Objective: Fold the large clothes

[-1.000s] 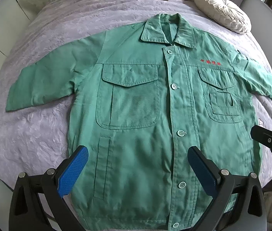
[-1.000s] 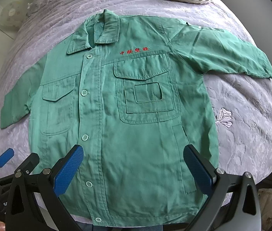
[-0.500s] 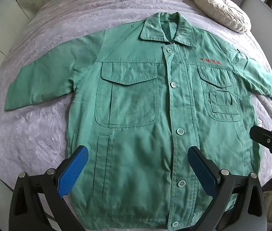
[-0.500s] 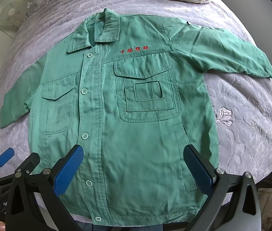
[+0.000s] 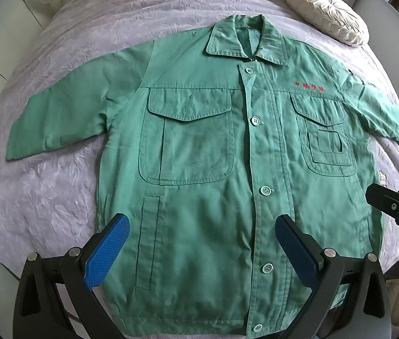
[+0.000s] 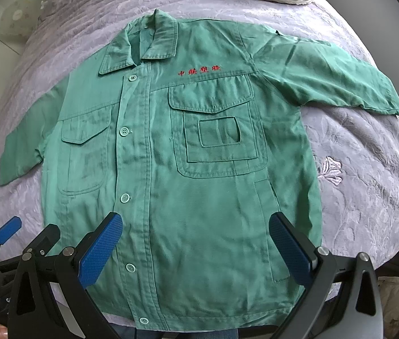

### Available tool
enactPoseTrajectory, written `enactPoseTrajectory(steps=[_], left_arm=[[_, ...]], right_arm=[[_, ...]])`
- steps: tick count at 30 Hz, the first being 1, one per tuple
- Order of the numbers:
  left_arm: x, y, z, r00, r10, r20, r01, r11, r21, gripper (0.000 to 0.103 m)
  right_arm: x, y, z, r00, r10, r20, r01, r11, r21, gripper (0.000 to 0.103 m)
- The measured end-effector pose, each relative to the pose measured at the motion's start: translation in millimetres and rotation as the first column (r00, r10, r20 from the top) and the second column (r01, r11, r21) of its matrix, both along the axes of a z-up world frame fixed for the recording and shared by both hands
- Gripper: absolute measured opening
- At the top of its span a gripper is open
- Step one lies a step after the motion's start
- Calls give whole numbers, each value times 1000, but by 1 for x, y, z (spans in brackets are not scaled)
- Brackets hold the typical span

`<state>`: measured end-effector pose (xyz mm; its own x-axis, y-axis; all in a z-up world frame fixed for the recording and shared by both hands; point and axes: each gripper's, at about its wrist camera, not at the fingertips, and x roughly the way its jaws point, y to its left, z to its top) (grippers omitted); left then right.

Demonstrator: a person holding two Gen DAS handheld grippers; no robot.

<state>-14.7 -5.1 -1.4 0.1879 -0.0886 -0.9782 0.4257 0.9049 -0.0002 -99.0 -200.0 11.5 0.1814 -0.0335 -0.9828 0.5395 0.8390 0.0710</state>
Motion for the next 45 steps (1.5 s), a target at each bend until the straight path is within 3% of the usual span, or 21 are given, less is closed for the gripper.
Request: enactPoseTrajectory(steps=[10,14,17,20,24,28,32,36,42,44,45], left_arm=[[2,3,-6,1000,0,-5,0,1000,6,103],[8,10,-13,999,6,-53,-8,999,-46,103],[15,19,-17,999,30,-45,-32,998,-46,103],[28,38,-24,995,69,-70,-75,993,-86,103],[55,82,-35,980,162,-114,-181,967,-181,103],[93,136,-43,959,275,-66,-282,938,-200,103],[143,205,-54,916,401,22,-385,893,-234,103],[189,272,-81,846,533,13,-505,808,-304,103],[238,334,-131,749,662,-8,-630,710,-314,103],[250,341,-138,729,684,0,-650,692,-314,103],[253,340,-137,727,687,13,-650,693,-311,98]], right_arm=[[2,2,-5,1000,2,-13,-2,1000,3,103],[6,1,-6,1000,0,-23,0,1000,5,103],[9,2,-8,1000,-3,-18,3,1000,21,103],[14,7,-11,1000,2,10,-2,998,55,103],[29,28,-17,997,49,65,-57,991,118,103],[54,62,-26,989,115,96,-131,976,177,103],[82,104,-42,973,220,64,-228,949,218,103],[98,134,-57,958,282,42,-284,929,236,103],[111,160,-78,944,330,-6,-317,912,261,103],[115,166,-83,939,344,-16,-328,909,258,103],[117,169,-84,937,350,-18,-334,907,255,103]])
